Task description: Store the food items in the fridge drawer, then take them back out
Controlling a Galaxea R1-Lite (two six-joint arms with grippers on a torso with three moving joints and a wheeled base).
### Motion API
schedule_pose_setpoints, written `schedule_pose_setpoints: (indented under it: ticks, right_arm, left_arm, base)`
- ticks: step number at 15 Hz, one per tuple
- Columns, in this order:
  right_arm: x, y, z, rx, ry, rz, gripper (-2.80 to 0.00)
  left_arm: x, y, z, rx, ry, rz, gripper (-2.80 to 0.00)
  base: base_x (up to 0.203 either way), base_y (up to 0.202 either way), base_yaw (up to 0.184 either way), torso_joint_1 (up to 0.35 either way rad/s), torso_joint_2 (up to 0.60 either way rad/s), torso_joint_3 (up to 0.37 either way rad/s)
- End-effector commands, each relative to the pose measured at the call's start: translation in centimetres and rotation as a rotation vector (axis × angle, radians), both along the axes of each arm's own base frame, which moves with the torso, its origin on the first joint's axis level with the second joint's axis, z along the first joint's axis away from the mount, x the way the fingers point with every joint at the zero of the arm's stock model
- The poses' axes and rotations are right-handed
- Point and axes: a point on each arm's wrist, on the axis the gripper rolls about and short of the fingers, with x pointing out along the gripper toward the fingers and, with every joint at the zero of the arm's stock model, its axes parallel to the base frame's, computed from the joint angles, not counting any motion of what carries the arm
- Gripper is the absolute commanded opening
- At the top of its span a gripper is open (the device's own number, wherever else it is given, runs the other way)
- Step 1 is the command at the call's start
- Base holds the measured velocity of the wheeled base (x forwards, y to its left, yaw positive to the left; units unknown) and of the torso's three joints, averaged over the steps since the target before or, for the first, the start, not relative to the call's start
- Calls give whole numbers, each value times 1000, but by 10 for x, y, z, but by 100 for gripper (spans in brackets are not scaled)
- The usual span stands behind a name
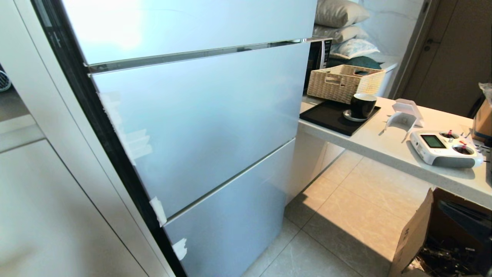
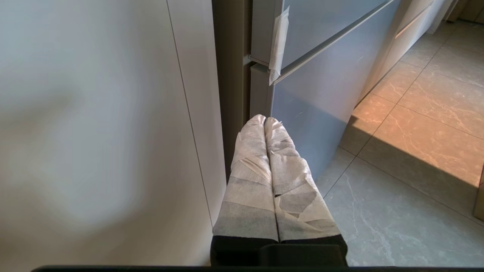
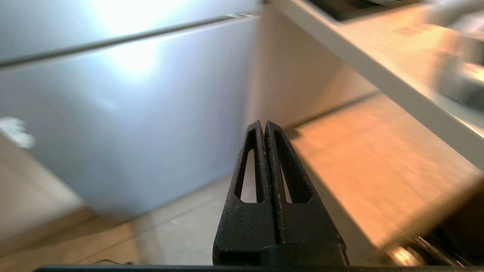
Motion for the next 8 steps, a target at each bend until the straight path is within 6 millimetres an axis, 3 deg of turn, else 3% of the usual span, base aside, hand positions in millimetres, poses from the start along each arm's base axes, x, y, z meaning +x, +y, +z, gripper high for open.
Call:
schedule_pose_setpoints:
  ticks: [1, 3, 5, 8]
  right_arm:
    - [-63, -21, -18, 26, -163, -86, -280]
    - [-86, -25, -62, -6, -84, -149, -280]
    - [-97, -25, -94, -19, 13, -198, -280]
    - [-110, -25, -103, -15, -103, -212, -280]
  left_arm:
    - [0, 0, 0, 0, 1, 1, -280]
    - [0, 0, 0, 0, 1, 1, -280]
    - [0, 0, 0, 0, 1, 1, -280]
    - [0, 0, 0, 0, 0, 1, -280]
  base:
    - [0, 0, 0, 0, 0, 0]
    - [0, 0, 0, 0, 0, 0]
    - [0, 0, 0, 0, 0, 0]
    - [0, 0, 0, 0, 0, 0]
